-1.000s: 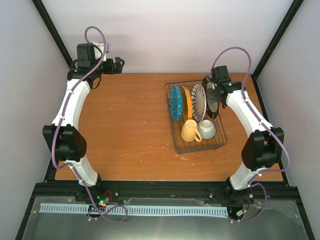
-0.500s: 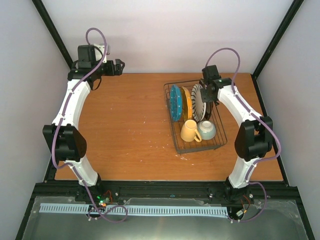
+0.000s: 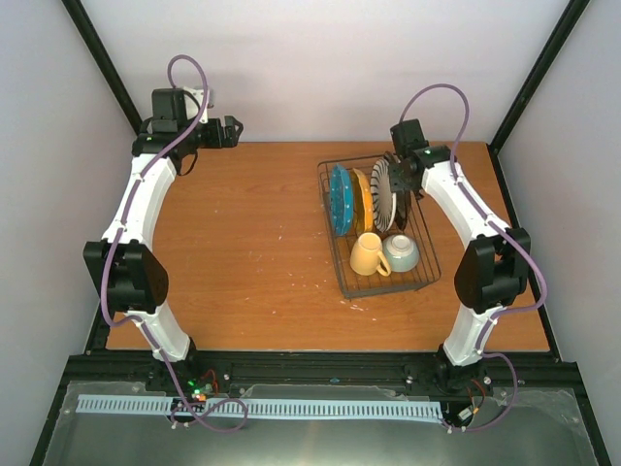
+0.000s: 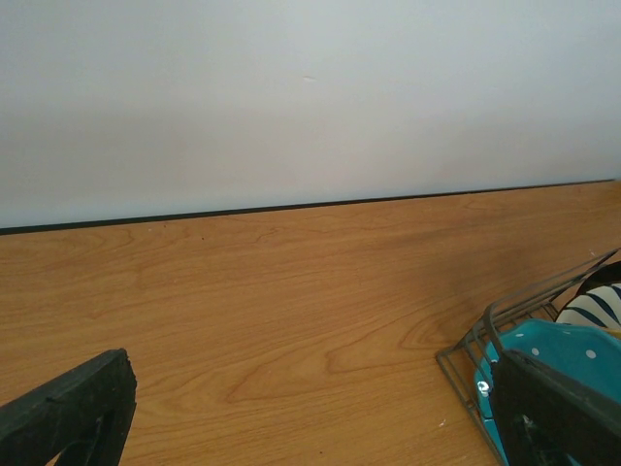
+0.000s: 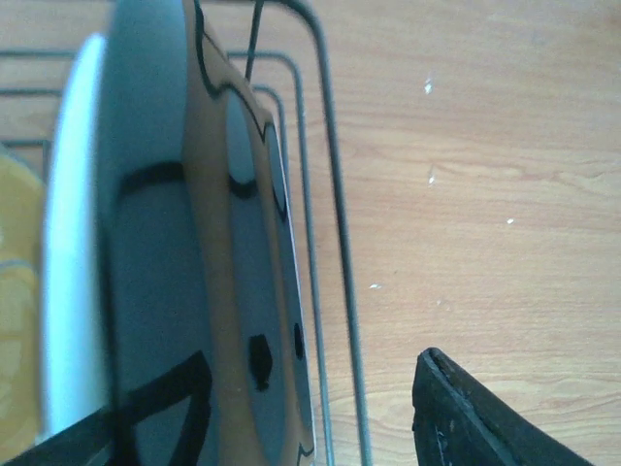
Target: Load the mixed dishes into the dish rack
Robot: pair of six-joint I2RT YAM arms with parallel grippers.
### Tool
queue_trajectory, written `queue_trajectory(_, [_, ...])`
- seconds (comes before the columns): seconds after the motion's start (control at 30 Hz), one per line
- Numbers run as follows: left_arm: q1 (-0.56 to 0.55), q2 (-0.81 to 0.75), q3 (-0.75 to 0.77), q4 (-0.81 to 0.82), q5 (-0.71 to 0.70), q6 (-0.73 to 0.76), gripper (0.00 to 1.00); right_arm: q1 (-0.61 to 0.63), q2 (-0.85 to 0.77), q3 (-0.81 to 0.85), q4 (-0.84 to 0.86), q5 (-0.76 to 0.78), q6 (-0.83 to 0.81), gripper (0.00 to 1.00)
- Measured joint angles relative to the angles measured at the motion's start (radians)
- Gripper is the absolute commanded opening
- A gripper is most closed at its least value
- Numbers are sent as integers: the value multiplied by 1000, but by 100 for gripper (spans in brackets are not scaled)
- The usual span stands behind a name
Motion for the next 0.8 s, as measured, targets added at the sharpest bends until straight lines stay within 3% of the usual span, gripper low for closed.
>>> queue_trajectory(0.43, [0,0,0,1,0,0,100,0,-16,170,-37,119,22,64])
queue_trajectory(0.8, [0,0,0,12,1,-1,100,0,-125,130,38,85,92,70])
